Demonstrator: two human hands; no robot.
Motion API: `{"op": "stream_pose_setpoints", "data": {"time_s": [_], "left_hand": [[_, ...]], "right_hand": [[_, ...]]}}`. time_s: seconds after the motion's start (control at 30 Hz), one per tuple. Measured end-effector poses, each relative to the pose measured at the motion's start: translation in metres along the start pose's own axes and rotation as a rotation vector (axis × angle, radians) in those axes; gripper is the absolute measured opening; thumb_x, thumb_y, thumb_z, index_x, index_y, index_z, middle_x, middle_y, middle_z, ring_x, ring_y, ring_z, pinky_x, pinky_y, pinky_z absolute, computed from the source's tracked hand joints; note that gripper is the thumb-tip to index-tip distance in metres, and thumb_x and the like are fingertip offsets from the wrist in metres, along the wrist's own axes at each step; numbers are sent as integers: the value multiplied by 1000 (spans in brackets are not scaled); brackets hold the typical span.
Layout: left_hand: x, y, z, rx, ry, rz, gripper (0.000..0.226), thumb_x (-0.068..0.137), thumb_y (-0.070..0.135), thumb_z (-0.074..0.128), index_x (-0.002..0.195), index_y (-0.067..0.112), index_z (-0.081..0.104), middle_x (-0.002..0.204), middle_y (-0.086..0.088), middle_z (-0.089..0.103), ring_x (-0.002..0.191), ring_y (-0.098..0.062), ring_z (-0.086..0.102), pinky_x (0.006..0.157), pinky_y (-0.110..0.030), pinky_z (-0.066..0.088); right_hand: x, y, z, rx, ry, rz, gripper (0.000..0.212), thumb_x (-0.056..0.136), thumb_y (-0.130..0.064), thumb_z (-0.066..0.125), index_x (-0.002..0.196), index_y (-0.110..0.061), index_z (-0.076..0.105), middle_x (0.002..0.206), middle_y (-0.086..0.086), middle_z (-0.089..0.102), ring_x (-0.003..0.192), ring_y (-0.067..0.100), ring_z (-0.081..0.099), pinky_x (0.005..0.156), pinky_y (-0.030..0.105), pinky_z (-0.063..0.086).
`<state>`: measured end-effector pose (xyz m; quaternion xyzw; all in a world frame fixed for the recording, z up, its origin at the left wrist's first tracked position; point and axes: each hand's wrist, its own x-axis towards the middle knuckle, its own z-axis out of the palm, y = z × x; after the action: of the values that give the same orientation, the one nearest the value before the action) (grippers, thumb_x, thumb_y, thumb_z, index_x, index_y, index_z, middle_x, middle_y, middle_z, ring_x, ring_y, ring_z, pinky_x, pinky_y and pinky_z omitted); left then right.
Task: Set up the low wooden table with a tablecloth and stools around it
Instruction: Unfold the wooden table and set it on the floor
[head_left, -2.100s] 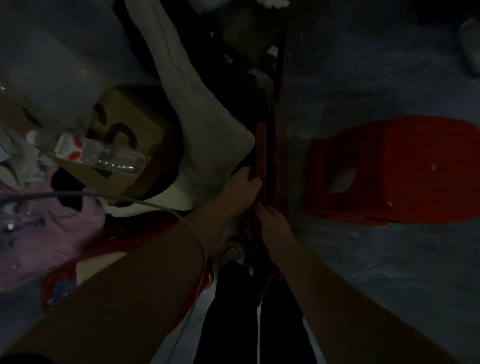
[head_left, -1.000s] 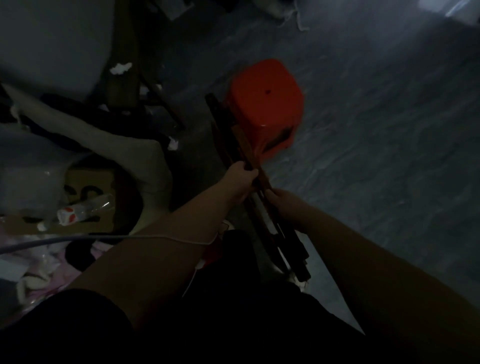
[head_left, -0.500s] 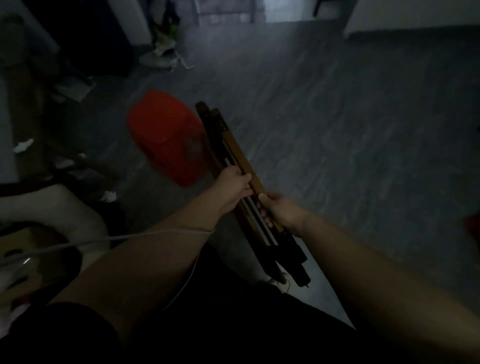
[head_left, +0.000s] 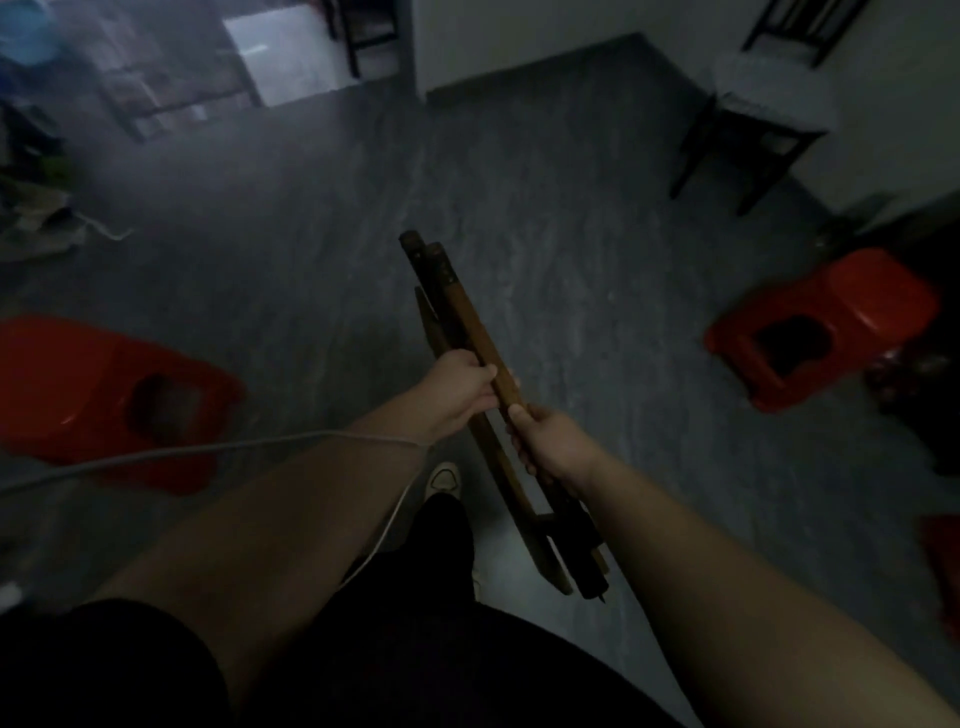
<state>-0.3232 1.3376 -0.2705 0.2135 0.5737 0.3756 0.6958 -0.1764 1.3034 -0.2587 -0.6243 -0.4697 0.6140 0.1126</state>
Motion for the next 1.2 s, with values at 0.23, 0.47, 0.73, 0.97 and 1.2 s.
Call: {"op": "stream_pose_setpoints", "data": {"time_s": [0.23, 0.47, 0.73, 0.97, 1.2], "left_hand": [[89, 35, 79, 89, -117, -32, 32, 105, 4, 38, 132, -8, 50, 126, -23, 61, 117, -33, 61, 93, -38, 53], [176, 69, 114, 124, -98, -106, 26, 105, 3, 39, 125, -6, 52, 122, -23, 62, 115, -34, 63, 86, -37, 55], [229, 88, 112, 86, -27, -109, 19, 102, -2, 41, 94, 9, 55, 102, -16, 63, 107, -36, 63, 84, -42, 57], [256, 94, 110, 105, 174, -76, 10, 102, 0, 44, 98, 3, 53, 115, -30, 58, 110, -45, 60, 100, -61, 46], [279, 79, 112, 78, 393, -65, 21, 101, -1, 46, 119, -3, 58, 125, -30, 61, 117, -44, 59, 102, -57, 47]], "right_hand": [[61, -1, -89, 114, 109, 38, 31, 106, -33, 40, 85, -13, 51, 58, 0, 48, 42, 9, 44, 41, 23, 34], [132, -23, -148, 107, 77, 90, 32, 107, -31, 38, 82, -14, 49, 59, 0, 46, 46, 10, 43, 46, 25, 36], [192, -37, -168, 40, -26, 63, 29, 105, -34, 42, 93, -10, 54, 72, 6, 52, 65, 22, 51, 65, 39, 42], [245, -41, -175, -163, -96, -7, 27, 105, -39, 39, 91, -25, 58, 80, 1, 60, 79, 23, 59, 79, 41, 50], [300, -19, -185, -214, -224, -57, 35, 105, -34, 41, 121, -14, 65, 91, -1, 68, 74, 1, 59, 70, 17, 45]]}}
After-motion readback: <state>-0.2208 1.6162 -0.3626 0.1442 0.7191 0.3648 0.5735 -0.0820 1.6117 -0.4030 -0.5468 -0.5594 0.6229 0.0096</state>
